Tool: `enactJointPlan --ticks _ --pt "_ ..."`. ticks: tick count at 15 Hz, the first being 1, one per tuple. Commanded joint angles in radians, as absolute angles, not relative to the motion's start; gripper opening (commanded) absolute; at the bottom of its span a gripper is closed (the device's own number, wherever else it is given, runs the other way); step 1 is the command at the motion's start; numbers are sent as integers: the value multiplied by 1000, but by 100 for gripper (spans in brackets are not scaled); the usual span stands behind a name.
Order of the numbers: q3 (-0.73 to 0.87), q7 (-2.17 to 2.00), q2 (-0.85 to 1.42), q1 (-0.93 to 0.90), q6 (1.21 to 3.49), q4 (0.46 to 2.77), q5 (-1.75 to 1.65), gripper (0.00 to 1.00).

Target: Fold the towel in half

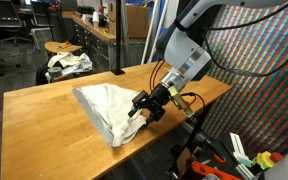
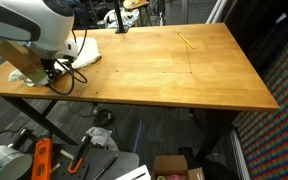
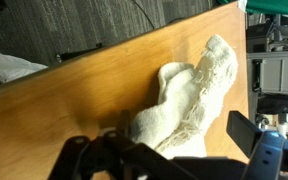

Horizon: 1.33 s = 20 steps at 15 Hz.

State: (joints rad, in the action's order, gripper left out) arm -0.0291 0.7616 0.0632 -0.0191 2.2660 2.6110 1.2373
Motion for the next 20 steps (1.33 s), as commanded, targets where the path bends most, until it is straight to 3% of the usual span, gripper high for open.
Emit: enactJointPlan --ticks 1,8,9,10,15,20 --pt "-18 782 66 -14 2279 2602 1227 100" --pt "-6 778 70 -5 2286 2605 1159 100" --pt "-5 777 71 -4 2281 2606 1153 78" --pt "-4 777 72 -3 2280 2607 1145 75" --pt "-1 771 87 2 2270 2605 1117 33" --pt "7 759 102 10 2279 2591 1085 0"
